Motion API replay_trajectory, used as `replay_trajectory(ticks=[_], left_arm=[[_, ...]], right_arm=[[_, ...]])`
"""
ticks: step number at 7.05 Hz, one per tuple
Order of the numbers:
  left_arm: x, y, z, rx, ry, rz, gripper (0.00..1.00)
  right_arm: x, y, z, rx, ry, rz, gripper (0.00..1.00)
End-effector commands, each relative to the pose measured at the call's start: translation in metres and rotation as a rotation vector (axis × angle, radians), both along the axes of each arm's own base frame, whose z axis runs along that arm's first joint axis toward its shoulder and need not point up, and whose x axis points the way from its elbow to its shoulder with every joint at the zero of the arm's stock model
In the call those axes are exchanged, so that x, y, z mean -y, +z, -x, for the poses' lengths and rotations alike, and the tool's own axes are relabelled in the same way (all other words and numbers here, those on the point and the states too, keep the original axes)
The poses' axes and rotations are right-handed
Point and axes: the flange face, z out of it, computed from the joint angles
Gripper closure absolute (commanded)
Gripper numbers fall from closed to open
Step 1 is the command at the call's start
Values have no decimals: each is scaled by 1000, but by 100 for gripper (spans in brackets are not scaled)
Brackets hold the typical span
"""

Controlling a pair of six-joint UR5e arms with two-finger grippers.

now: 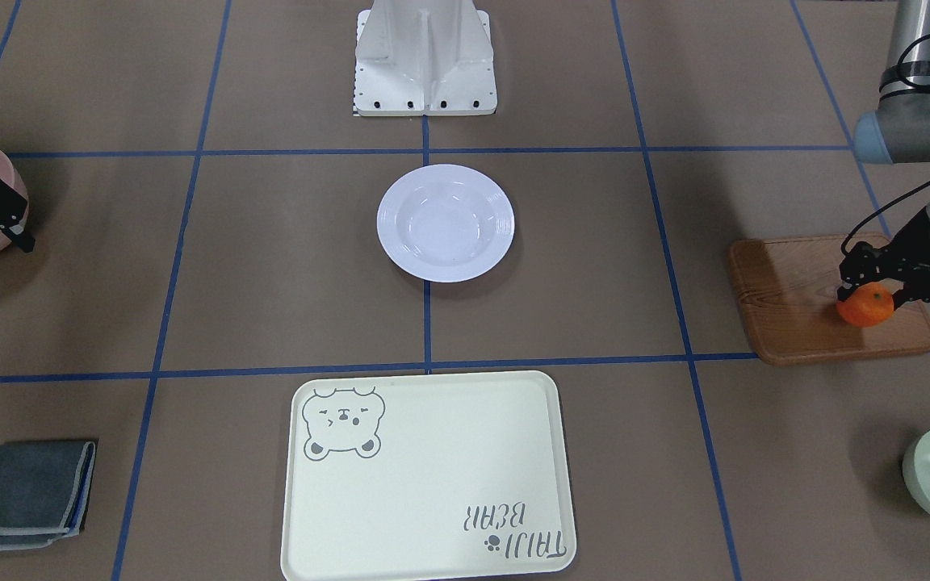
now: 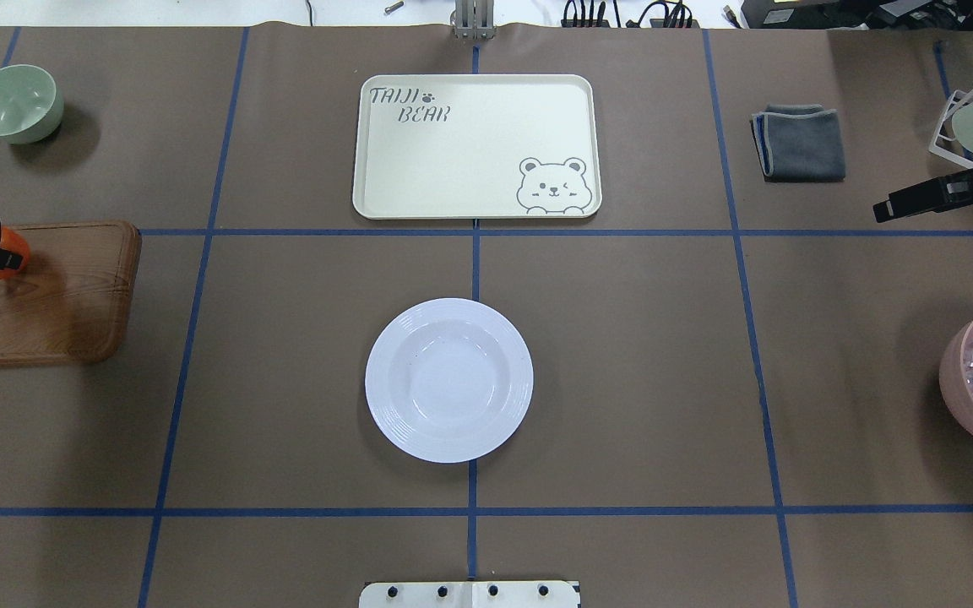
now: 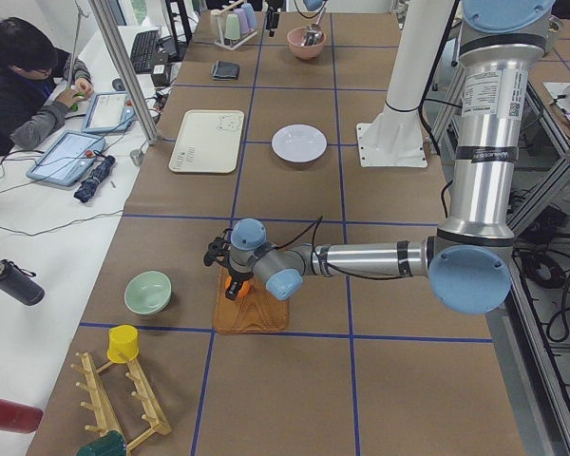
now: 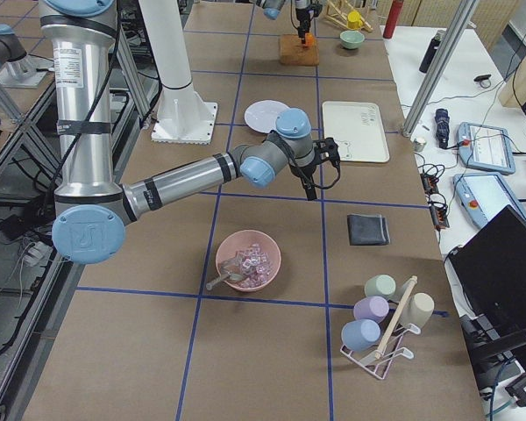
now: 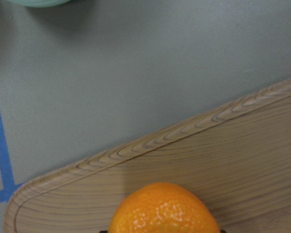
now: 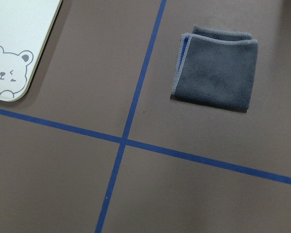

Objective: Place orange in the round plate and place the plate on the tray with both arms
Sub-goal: 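Grasp the orange on the wooden tray with the left gripper and lift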

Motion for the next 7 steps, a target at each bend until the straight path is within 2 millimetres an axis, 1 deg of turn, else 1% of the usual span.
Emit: replay_trajectory(ticks=[1, 2, 3, 4, 5, 6, 7], left_arm=[[14, -108, -10, -99, -65, 100, 100], [19, -165, -24, -124, -118, 135, 100], [-1, -200, -63, -132, -156, 163, 100], [-12, -237, -113, -144, -185, 183, 100], [-17, -292, -176, -142, -200, 232, 100], [-32, -353, -240, -105, -223, 270, 100], [-58, -392, -289, -85, -221, 291, 100]], right_arm=[[0, -1, 0, 7, 2, -5, 0], [0, -2, 0, 18, 4, -29, 0], [0, -1, 0, 22, 7, -31, 0], [0, 0, 0, 22, 7, -30, 0], [0, 0, 0, 22, 7, -30, 0], [0, 0, 0, 23, 6, -29, 0], [1, -1, 1, 23, 4, -31, 0]])
